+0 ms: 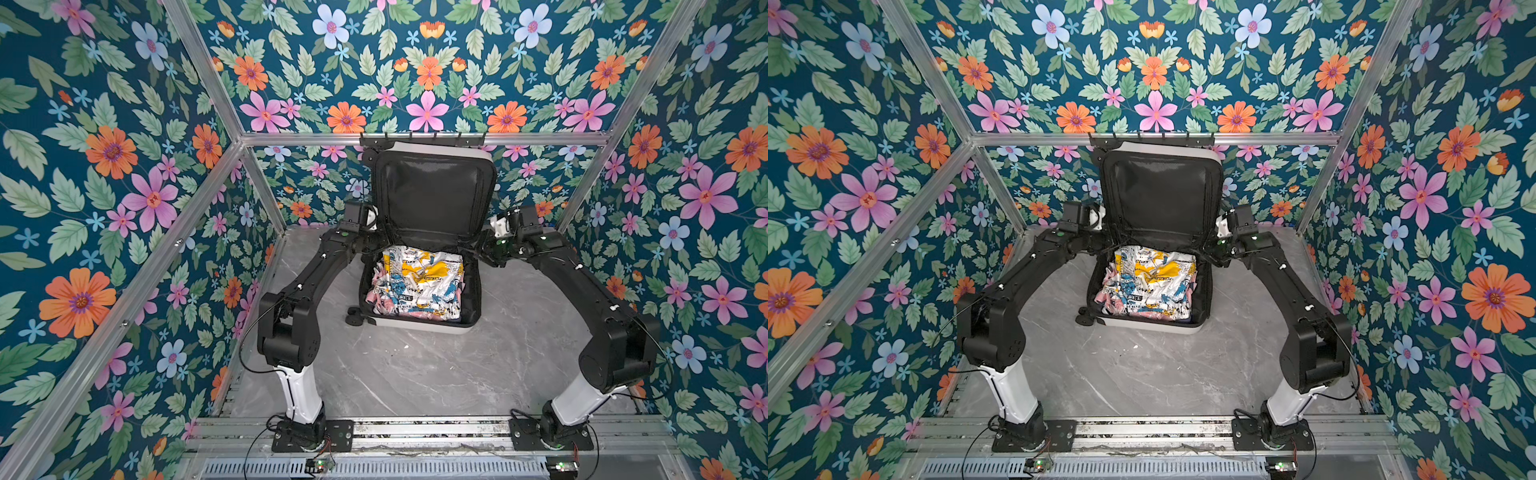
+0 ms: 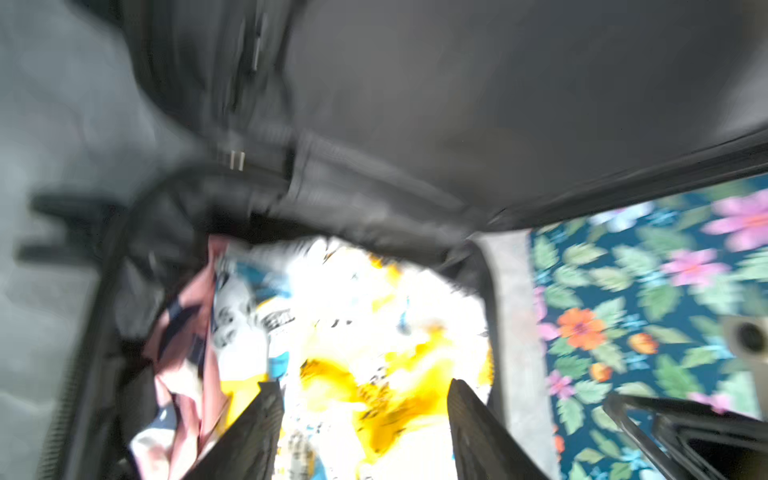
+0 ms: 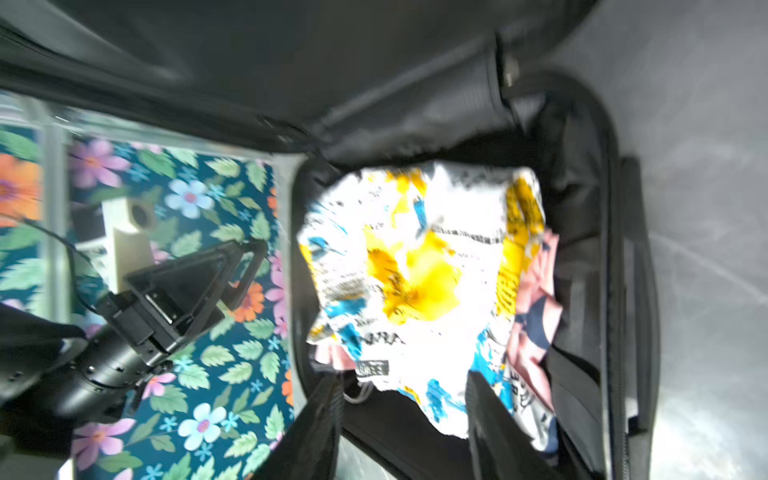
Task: Pack the luggage
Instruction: 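Release the shorts and raise both grippers to the suitcase lid edge, then swing the suitcase lid closed over the shorts with both grippers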
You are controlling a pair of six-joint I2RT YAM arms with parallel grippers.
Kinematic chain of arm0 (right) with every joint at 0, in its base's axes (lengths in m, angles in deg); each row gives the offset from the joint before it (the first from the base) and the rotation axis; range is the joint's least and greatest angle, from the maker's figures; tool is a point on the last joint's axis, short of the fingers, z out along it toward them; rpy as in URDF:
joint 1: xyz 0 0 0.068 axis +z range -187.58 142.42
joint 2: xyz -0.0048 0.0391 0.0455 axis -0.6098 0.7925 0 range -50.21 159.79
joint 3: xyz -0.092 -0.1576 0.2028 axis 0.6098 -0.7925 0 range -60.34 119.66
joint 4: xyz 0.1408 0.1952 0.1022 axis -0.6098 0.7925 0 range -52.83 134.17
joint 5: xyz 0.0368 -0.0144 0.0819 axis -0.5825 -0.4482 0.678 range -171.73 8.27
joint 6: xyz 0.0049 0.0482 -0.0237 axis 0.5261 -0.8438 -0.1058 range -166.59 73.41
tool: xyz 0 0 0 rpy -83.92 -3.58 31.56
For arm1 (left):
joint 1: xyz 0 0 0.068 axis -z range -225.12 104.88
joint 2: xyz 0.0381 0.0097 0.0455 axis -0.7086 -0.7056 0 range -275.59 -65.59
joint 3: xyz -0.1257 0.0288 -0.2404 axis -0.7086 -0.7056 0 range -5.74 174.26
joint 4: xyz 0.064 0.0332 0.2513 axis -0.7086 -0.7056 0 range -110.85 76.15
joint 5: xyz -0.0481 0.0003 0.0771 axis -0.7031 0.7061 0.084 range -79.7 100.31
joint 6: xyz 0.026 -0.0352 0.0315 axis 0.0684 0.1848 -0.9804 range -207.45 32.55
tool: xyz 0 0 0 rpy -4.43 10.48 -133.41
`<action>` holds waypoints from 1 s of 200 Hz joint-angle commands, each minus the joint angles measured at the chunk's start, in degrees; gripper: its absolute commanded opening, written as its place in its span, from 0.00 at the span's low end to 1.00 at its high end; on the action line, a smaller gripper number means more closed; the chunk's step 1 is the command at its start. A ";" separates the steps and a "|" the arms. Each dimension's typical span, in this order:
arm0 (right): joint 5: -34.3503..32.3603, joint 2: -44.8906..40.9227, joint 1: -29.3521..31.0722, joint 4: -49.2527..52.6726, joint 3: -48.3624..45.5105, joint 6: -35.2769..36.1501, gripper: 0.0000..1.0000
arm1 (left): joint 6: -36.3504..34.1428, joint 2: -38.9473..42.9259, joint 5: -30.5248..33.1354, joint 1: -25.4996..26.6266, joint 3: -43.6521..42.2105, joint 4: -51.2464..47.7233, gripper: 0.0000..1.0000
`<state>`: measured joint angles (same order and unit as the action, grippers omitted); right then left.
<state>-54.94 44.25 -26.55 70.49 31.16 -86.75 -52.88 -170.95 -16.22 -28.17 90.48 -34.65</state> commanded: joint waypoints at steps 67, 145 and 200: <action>6.93 7.61 -12.52 -23.14 13.23 -20.65 0.62 | 30.27 -16.33 -10.51 -10.25 21.33 43.91 0.72; 8.29 27.93 -13.75 -27.25 36.21 -31.00 0.53 | 39.05 -27.58 -11.58 -12.10 30.05 51.76 0.73; 11.29 40.83 -13.62 -19.32 56.77 -31.50 0.50 | 36.55 -29.60 -13.94 -11.16 31.63 48.58 0.71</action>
<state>-46.33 81.75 -40.36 48.61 81.95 -116.94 -14.59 -200.87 -27.74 -40.02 121.70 13.31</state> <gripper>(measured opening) 0.511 0.708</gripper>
